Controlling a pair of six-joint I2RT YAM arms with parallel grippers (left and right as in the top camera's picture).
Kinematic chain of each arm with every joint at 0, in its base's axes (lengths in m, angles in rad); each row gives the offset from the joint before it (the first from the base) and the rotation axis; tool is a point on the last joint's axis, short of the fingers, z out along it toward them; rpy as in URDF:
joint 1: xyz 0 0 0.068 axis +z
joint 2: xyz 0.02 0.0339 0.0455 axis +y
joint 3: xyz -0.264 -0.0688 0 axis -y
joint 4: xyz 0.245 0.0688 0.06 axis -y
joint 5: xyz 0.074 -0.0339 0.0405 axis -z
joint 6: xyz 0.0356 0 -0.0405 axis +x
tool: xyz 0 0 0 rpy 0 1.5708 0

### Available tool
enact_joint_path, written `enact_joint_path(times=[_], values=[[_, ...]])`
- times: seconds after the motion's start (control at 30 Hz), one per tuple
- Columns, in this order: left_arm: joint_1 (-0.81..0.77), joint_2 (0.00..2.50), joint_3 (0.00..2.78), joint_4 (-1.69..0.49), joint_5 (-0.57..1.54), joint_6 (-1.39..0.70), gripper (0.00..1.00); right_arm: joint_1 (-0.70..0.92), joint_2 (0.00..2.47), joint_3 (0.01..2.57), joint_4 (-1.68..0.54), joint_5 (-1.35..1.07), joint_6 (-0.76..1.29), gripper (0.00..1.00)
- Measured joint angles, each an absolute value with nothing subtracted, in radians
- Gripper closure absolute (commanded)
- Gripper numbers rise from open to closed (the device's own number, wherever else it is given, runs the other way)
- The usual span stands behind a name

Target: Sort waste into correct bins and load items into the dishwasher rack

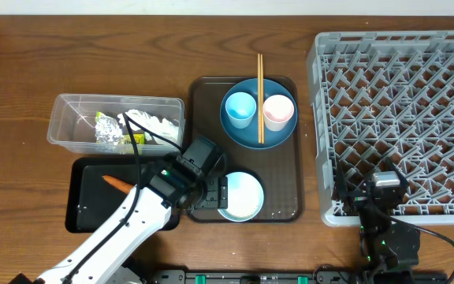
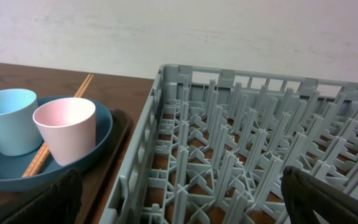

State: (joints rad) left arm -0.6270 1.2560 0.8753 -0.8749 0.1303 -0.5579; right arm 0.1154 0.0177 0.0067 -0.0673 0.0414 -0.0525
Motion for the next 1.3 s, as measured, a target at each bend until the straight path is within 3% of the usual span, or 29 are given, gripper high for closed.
enact_joint_path(times=[0.47, 1.1, 1.3], values=[[-0.627, 1.256, 0.875, -0.875, 0.127, -0.569, 0.01, 0.115, 0.018, 0.007, -0.067, 0.041, -0.052, 0.01], [-0.62, 1.256, 0.876, -0.876, 0.095, -0.569, 0.01, 0.115, 0.018, 0.007, -0.067, 0.041, -0.052, 0.01], [-0.533, 1.227, 0.896, -0.944, 0.078, -0.569, 0.02, 0.115, 0.018, 0.007, -0.067, 0.041, -0.052, 0.01]])
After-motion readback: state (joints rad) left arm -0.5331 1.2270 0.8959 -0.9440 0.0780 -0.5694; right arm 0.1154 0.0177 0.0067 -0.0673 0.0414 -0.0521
